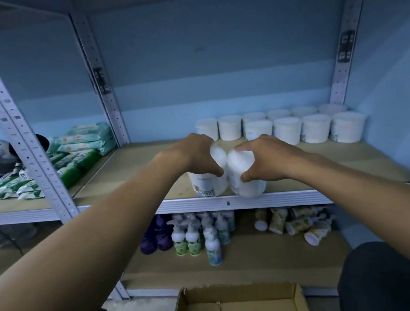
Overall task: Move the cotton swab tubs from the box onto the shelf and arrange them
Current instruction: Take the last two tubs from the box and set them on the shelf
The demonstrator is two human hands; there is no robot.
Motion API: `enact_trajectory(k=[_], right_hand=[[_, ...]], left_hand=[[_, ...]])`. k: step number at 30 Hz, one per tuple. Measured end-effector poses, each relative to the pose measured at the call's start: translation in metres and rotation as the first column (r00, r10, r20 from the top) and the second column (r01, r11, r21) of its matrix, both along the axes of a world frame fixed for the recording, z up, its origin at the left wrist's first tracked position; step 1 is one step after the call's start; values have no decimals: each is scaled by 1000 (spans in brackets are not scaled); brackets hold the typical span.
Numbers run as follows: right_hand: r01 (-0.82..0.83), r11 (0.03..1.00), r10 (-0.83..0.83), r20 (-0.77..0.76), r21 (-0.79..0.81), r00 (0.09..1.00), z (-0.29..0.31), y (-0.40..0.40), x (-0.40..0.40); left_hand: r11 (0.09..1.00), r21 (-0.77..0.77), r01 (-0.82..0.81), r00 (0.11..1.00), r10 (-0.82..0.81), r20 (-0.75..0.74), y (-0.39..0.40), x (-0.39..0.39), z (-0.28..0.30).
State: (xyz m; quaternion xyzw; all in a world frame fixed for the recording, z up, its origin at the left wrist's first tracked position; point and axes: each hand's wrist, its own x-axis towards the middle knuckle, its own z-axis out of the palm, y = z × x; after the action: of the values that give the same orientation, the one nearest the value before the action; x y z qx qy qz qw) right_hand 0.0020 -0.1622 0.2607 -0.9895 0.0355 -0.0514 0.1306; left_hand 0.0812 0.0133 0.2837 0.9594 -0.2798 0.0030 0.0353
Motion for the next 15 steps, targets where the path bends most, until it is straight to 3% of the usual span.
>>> enact_trajectory(k=[15], right_hand=[[110,993,-113,-127,-36,985,-15,-3,44]], left_hand=[[996,94,7,993,3,-115,-23,36,-18]])
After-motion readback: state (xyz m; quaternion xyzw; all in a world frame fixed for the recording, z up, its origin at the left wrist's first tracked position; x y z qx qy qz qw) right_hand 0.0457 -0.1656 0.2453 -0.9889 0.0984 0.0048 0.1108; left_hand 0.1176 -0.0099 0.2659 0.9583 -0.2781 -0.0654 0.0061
